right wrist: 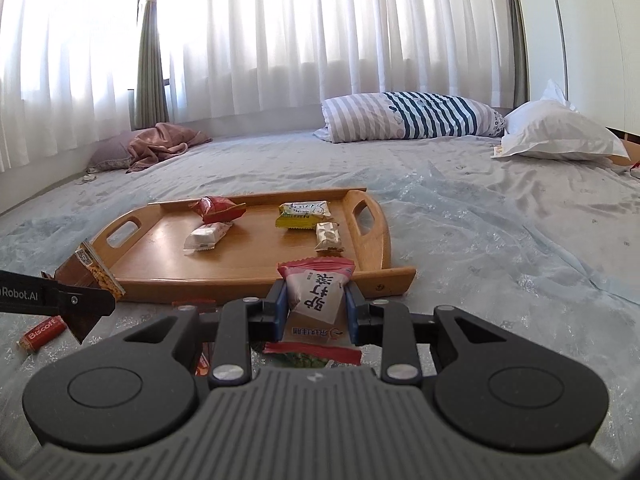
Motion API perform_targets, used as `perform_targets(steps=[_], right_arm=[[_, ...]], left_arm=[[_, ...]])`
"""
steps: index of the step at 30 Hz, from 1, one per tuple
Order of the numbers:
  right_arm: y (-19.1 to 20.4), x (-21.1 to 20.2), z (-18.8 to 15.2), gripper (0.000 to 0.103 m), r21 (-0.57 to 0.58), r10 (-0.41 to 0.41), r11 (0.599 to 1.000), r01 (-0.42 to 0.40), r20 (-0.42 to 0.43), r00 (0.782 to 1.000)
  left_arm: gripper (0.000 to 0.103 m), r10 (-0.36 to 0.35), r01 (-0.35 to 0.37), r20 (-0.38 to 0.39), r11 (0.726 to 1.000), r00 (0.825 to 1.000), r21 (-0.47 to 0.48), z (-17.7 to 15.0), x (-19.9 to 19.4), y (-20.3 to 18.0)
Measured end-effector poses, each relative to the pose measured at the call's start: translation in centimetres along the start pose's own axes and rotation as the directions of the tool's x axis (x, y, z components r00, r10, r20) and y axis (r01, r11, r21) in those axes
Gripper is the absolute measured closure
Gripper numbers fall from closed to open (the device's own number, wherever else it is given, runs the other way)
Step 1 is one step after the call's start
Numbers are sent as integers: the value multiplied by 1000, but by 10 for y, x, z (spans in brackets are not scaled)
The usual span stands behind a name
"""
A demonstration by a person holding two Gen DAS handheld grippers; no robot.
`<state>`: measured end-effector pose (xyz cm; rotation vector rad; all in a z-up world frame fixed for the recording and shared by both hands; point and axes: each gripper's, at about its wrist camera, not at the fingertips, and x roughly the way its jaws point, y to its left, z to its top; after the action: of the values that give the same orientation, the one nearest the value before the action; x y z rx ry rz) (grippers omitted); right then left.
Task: Organize snacks
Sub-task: 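Carry the brown pack with the left gripper over the tray while the right gripper carries the red-white pack there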
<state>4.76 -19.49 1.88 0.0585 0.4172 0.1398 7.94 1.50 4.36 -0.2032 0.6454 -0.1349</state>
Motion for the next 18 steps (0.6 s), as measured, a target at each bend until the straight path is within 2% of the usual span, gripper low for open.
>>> perform_targets(steps=[10, 18], right_arm=[[-7, 29, 25, 69, -10, 1, 1000, -1, -23, 1000], [-7, 63, 38, 69, -36, -8, 999, 6, -56, 998]], left_arm=[[87, -83, 82, -15, 992, 996, -94, 45, 38, -7], [87, -65, 60, -40, 991, 997, -122, 64, 80, -7]])
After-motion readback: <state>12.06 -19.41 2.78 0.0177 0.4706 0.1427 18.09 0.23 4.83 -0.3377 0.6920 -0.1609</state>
